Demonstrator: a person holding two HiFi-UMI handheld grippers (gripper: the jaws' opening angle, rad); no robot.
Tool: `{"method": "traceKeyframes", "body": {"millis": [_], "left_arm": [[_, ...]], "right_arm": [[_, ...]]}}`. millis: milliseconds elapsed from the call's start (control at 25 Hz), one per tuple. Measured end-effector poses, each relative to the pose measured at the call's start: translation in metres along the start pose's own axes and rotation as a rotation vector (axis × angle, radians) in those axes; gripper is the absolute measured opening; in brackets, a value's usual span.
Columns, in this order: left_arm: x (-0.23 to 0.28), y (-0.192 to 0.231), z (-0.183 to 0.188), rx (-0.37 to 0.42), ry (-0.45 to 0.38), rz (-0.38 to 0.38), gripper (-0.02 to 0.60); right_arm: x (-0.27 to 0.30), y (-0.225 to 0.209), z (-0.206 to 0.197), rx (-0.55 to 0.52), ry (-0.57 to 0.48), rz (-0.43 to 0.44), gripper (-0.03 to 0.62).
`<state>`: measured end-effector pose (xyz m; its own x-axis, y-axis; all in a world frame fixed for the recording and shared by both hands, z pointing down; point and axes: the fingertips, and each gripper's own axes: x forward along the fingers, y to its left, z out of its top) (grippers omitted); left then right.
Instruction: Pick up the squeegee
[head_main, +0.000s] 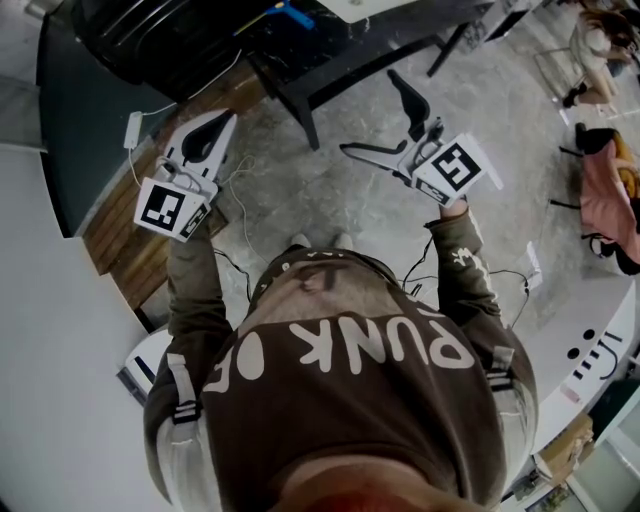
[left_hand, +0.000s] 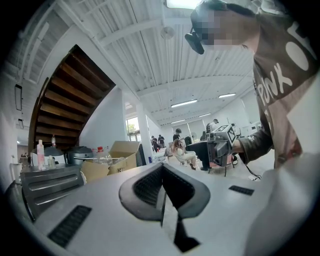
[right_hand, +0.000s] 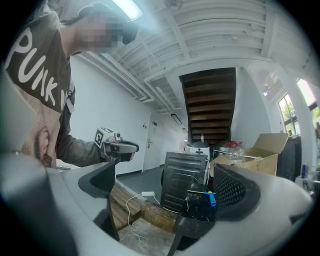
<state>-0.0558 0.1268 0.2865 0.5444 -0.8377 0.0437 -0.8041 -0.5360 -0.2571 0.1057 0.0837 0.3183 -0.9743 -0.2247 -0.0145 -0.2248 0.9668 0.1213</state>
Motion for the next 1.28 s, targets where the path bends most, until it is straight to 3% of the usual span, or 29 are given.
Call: {"method": "traceKeyframes", "body": {"millis": [280, 520, 800, 1280], "left_arm": [[0.009, -0.021, -0.001, -0.005, 0.016, 0.003, 0.002], [0.022, -0.006, -0.009, -0.008, 0.021, 0.0, 0.002], [0.046, 0.036, -0.031, -0.022, 0.011, -0.02, 0.002], [0.096, 0.144, -0.077, -0.061, 0.032, -0.061, 0.002]], "right_arm": [[-0.016, -0.006, -0.005, 0.003, -0.002, 0.013, 0.594], [-0.003, -0.023, -0.011, 0.001, 0.002, 0.021, 0.594], [0.034, -0.056, -0.027, 0.01, 0.019, 0.005, 0.594], [0.125, -0.135, -0.054, 0.051, 0.067, -0.034, 0.594]]}}
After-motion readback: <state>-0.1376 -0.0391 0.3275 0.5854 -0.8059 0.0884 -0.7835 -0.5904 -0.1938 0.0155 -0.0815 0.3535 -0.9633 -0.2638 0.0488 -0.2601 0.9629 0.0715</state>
